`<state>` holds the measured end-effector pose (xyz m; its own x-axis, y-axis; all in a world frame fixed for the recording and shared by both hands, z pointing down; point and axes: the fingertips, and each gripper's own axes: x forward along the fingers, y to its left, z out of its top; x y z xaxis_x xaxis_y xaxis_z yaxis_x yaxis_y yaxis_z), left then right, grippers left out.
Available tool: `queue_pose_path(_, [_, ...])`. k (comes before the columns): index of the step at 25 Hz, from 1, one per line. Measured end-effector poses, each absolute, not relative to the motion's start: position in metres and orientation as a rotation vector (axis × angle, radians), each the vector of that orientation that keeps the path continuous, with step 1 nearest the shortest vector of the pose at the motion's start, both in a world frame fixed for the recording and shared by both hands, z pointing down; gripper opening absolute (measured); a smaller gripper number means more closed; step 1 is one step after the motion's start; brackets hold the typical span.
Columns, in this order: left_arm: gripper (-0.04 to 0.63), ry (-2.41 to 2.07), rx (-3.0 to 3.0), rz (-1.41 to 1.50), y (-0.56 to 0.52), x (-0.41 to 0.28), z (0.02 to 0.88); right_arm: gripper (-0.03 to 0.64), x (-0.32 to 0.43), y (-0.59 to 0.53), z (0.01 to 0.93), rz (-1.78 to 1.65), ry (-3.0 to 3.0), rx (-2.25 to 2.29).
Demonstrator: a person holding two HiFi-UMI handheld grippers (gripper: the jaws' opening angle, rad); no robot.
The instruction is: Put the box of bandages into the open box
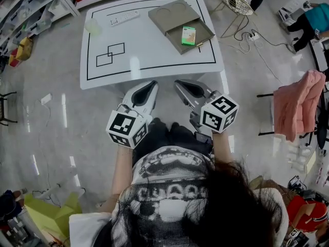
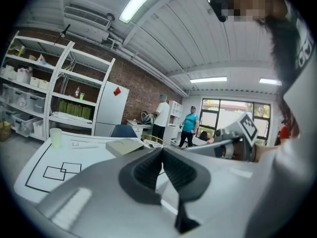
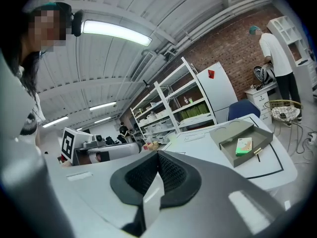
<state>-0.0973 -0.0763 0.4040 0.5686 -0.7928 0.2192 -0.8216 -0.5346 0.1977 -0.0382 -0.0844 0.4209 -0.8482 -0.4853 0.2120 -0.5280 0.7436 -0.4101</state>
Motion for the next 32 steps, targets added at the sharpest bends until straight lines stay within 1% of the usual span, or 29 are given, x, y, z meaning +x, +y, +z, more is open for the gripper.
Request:
queue_pose_path(11, [0.0,-1.317,2.533,0.174,-0.073,-0.063,0.407,0.005,-0.011,-0.079,0.426,0.691,-2.847,0.803])
queue_pose_path(32, [0.0,-1.282,2.548,0.233,-0.078,-0.058,0.412,0.005,-0.001,-0.095,0.433,0.693,-2.831,0.849])
